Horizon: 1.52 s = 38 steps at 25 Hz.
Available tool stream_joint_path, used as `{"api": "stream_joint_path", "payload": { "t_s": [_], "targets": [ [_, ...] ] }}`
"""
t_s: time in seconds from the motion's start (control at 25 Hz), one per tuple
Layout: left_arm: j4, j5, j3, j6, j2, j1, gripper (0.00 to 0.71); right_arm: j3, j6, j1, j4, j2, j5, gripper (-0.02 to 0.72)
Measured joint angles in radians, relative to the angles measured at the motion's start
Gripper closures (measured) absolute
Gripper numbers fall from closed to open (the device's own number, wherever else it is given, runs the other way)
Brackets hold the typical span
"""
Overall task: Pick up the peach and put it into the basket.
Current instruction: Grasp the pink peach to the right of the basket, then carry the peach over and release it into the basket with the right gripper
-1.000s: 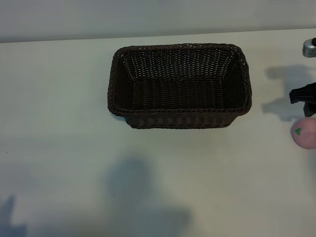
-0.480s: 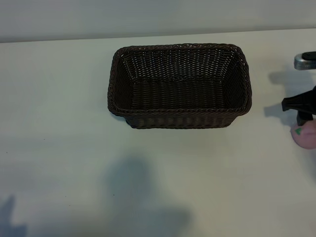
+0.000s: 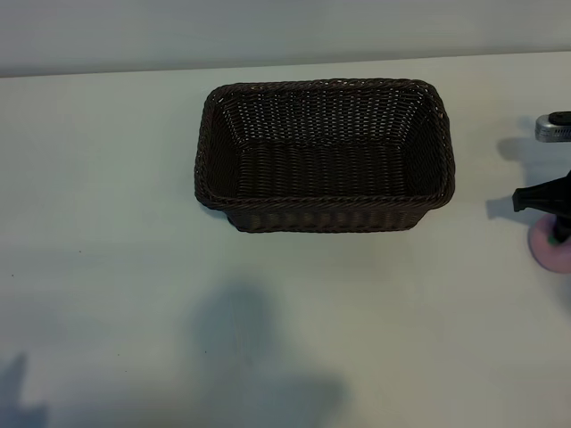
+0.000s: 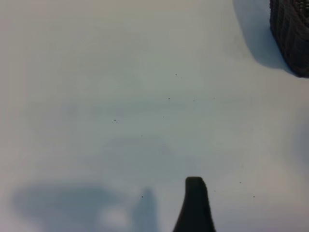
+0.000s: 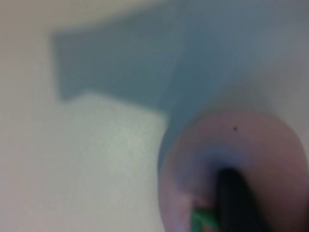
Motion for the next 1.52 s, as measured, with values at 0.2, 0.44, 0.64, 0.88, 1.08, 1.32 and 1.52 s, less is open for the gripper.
{"api": "stream_joint_path", "payload": {
  "t_s": [0.2,0.44,0.64,0.88,1.08,1.32,1.52],
  "targets": [
    [0.0,0.0,0.0,0.0,0.0,0.0,0.139,-0.001,0.0,0.0,0.0,-0.003,0.005,0.657],
    [0.0,0.0,0.0,0.0,0.0,0.0,0.139,-0.017,-0.006,0.0,0.007,-0.049,0.042,0.662],
    [0.0,0.0,0.0,0.0,0.0,0.0,0.139,-0.061,-0.027,0.0,0.007,-0.139,0.105,0.662],
    [0.0,0.0,0.0,0.0,0.0,0.0,0.14,-0.177,-0.07,0.0,0.06,-0.237,0.219,0.662],
    [0.0,0.0,0.0,0.0,0.0,0.0,0.14,-0.292,-0.132,0.012,0.146,-0.264,0.315,0.662],
    [0.0,0.0,0.0,0.0,0.0,0.0,0.14,-0.392,-0.151,0.127,0.169,-0.264,0.346,0.662],
    [0.0,0.0,0.0,0.0,0.0,0.0,0.14,-0.449,-0.155,0.26,0.169,-0.257,0.349,0.662]
  ]
}}
